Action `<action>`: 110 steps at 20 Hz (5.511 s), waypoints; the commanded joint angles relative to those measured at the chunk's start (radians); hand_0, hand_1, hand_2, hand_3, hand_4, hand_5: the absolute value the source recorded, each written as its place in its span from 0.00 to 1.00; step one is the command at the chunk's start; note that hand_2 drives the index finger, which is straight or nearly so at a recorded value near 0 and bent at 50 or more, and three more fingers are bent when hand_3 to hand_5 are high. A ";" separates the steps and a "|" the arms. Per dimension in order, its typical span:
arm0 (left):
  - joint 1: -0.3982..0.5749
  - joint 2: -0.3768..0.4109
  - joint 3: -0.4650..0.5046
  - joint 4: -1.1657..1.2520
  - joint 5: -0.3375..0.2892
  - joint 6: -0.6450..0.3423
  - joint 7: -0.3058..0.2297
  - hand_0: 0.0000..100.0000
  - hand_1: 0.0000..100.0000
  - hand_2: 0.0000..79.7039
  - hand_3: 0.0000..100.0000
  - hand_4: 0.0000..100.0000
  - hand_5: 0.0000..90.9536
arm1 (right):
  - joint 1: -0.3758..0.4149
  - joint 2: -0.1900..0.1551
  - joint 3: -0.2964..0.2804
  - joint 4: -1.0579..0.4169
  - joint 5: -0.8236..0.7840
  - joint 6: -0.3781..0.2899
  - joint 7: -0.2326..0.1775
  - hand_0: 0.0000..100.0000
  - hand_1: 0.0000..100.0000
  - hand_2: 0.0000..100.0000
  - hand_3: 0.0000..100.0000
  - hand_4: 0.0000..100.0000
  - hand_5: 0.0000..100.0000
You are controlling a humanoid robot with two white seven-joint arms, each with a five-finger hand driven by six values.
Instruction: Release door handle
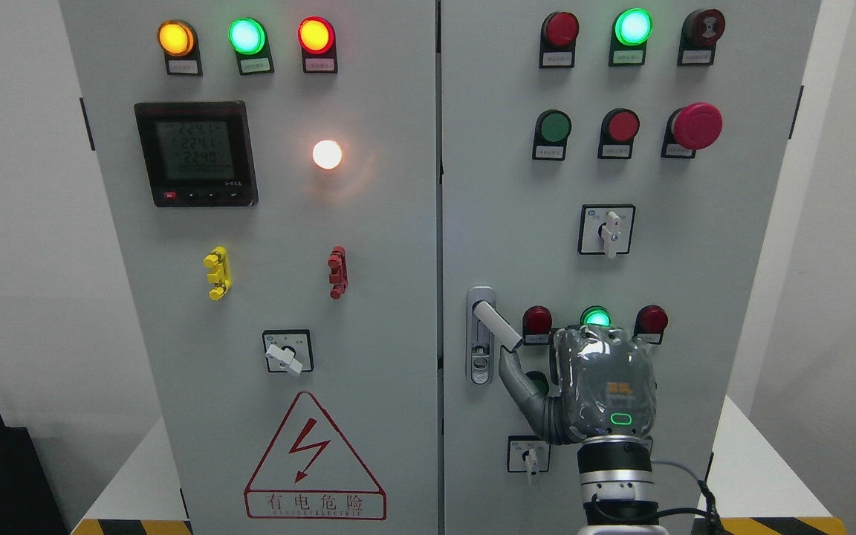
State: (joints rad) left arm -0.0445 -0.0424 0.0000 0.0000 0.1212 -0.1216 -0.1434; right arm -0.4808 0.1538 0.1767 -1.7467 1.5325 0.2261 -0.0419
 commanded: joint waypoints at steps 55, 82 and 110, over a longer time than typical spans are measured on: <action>0.000 0.001 0.011 0.017 0.000 0.000 0.001 0.12 0.39 0.00 0.00 0.00 0.00 | -0.042 0.000 -0.031 -0.005 0.006 -0.004 0.005 0.38 0.11 0.94 1.00 0.91 0.94; 0.000 -0.001 0.011 0.017 0.000 -0.001 0.001 0.12 0.39 0.00 0.00 0.00 0.00 | 0.008 0.000 -0.020 -0.034 0.003 -0.013 -0.004 0.38 0.12 0.94 1.00 0.91 0.94; 0.000 0.001 0.011 0.017 0.000 0.000 0.001 0.12 0.39 0.00 0.00 0.00 0.00 | 0.318 -0.057 -0.154 -0.317 -0.252 -0.364 -0.159 0.39 0.14 0.03 0.04 0.00 0.00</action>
State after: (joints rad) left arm -0.0445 -0.0416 0.0000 0.0000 0.1212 -0.1261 -0.1434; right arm -0.1792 0.0916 0.0630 -2.0015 1.3172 -0.1200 -0.2040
